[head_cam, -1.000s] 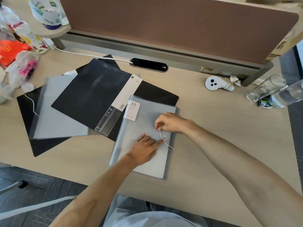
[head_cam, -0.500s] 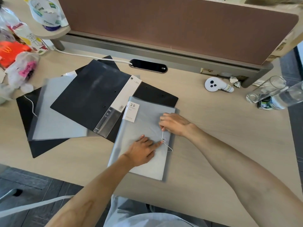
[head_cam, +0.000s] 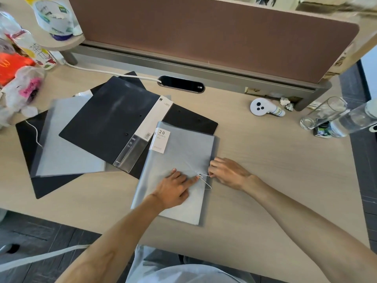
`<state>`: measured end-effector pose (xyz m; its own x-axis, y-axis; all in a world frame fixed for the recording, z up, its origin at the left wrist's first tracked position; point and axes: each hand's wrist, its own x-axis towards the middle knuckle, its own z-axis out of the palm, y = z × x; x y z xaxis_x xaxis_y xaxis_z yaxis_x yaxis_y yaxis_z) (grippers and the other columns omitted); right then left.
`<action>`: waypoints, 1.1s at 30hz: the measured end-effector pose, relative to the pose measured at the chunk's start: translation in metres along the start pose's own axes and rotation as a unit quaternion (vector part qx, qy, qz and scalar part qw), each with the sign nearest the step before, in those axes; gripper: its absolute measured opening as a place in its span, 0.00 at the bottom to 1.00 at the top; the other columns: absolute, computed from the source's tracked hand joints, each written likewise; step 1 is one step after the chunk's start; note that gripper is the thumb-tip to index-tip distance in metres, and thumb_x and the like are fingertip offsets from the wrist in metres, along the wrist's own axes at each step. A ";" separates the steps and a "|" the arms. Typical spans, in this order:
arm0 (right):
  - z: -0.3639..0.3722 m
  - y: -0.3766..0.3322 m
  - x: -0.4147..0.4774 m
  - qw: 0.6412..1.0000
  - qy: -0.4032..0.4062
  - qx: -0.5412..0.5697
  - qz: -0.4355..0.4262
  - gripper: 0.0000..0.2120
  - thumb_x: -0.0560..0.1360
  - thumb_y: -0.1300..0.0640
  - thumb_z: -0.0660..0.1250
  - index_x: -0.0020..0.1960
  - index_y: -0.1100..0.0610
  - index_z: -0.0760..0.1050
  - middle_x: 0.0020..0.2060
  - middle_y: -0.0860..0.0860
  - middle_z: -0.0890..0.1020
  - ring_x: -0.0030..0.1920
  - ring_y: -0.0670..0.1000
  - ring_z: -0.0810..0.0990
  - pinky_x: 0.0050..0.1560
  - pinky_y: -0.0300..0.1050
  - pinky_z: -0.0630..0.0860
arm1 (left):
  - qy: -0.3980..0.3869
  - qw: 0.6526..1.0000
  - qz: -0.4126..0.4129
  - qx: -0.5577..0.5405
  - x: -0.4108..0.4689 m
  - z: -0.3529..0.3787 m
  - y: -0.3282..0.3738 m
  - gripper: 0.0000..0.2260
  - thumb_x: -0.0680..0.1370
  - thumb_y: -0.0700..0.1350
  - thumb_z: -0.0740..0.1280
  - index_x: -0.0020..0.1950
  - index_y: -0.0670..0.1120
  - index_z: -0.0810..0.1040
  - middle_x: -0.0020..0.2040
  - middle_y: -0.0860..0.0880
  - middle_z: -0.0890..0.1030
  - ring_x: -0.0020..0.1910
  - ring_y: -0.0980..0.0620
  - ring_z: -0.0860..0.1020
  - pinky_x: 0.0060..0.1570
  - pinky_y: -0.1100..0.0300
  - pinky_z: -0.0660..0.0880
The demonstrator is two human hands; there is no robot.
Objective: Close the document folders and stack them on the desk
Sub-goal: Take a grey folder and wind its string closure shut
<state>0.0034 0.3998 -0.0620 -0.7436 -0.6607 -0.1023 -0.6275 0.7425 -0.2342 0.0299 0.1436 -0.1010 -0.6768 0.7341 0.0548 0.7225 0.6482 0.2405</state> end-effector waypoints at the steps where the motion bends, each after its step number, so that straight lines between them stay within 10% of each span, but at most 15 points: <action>1: 0.002 -0.005 -0.003 1.000 0.003 -0.002 -0.004 0.06 0.71 0.58 0.71 0.39 0.55 0.74 0.37 0.51 0.77 0.39 0.54 0.77 0.35 0.46 0.76 | -0.002 1.000 0.001 0.001 0.000 0.000 0.000 0.25 0.72 0.47 0.60 0.70 0.50 0.71 0.45 0.50 0.82 0.47 0.45 0.79 0.60 0.46 0.75; 25: 0.007 -0.038 0.026 1.000 0.022 -0.004 -0.019 0.05 0.70 0.62 0.70 0.40 0.54 0.75 0.38 0.50 0.77 0.41 0.52 0.76 0.37 0.45 0.72 | -0.030 0.997 0.001 -0.070 -0.005 -0.011 -0.013 0.24 0.73 0.47 0.53 0.67 0.44 0.75 0.51 0.47 0.82 0.52 0.44 0.78 0.52 0.57 0.77; 33: -0.005 -0.028 0.057 0.998 -0.058 0.034 -0.006 0.02 0.70 0.63 0.70 0.42 0.57 0.79 0.40 0.53 0.80 0.46 0.56 0.78 0.42 0.51 0.78 | -0.085 0.991 -0.029 -0.099 -0.001 -0.010 -0.017 0.29 0.73 0.49 0.47 0.72 0.46 0.70 0.61 0.45 0.79 0.62 0.43 0.73 0.67 0.54 0.68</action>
<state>-0.0226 0.3423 -0.0568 -0.7014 -0.6812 -0.2095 -0.6168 0.7275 -0.3004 0.0174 0.1299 -0.0957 -0.6705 0.7314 -0.1244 0.6305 0.6501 0.4240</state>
